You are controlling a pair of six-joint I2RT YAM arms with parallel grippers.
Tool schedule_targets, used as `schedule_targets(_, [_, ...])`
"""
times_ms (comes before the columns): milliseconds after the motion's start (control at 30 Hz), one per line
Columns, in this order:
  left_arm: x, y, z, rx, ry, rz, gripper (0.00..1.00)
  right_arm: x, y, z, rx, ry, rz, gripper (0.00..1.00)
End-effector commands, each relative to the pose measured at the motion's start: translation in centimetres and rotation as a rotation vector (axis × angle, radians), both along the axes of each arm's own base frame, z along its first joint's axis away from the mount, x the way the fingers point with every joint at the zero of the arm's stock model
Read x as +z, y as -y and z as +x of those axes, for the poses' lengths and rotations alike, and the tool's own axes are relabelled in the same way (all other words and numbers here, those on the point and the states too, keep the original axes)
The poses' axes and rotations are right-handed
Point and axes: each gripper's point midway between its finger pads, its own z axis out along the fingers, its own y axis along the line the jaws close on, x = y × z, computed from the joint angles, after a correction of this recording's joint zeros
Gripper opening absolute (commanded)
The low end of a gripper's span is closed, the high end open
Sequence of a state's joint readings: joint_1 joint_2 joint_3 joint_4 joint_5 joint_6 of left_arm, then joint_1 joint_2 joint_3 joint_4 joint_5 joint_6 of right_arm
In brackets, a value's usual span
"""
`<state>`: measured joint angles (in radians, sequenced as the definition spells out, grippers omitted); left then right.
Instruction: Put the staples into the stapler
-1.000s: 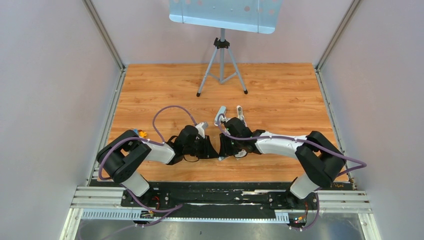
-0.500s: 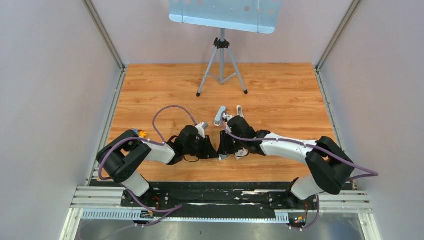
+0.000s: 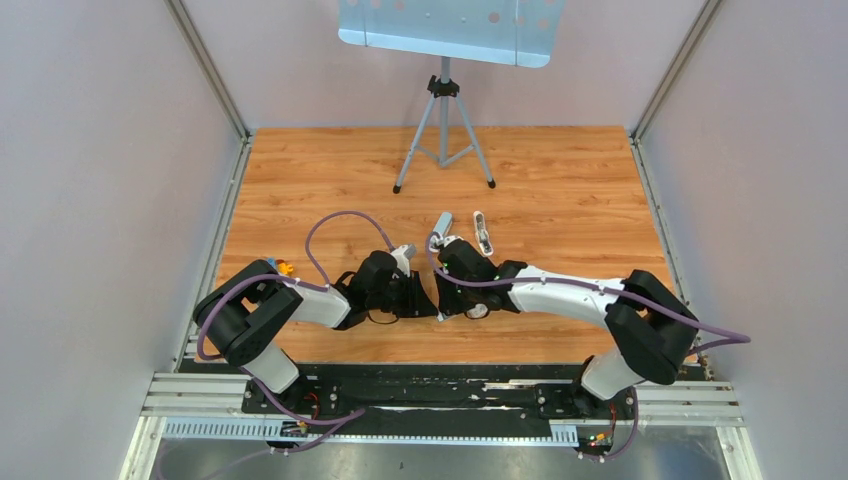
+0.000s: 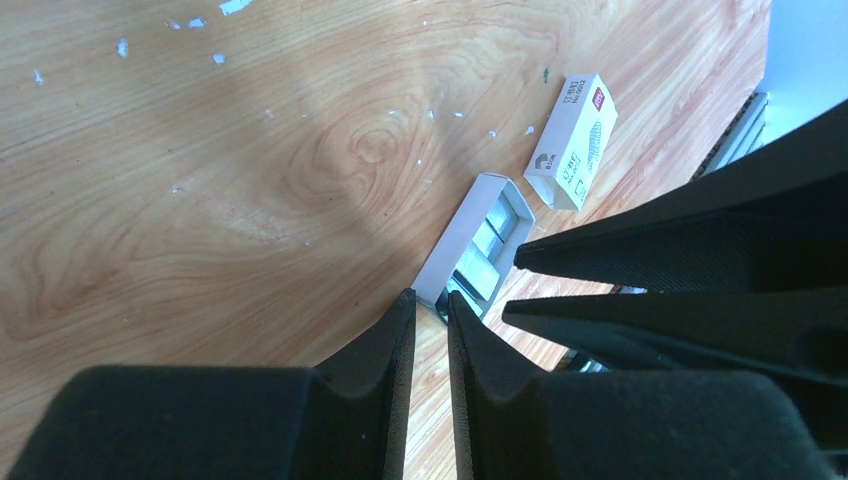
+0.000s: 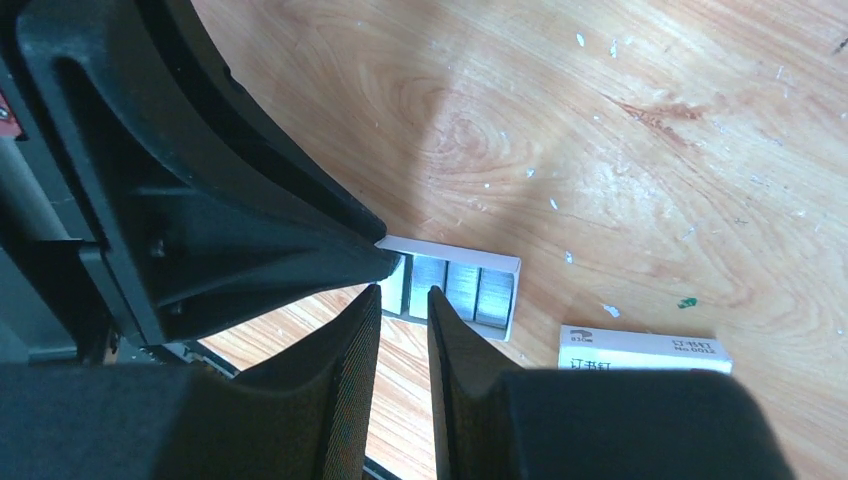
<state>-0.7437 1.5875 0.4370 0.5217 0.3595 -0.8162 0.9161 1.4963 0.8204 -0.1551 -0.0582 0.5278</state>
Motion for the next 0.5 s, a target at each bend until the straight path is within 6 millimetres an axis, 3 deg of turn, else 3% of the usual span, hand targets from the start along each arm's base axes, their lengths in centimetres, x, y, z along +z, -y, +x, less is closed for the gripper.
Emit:
schedule_targets(0, [-0.2, 0.0, 0.1, 0.006, 0.019, 0.023, 0.2, -0.6, 0.9, 0.2, -0.001, 0.057, -0.151, 0.27])
schedule_targets(467, [-0.1, -0.1, 0.1, 0.007, 0.023, 0.024, 0.2, -1.6, 0.2, 0.0, 0.024, 0.071, -0.23, 0.28])
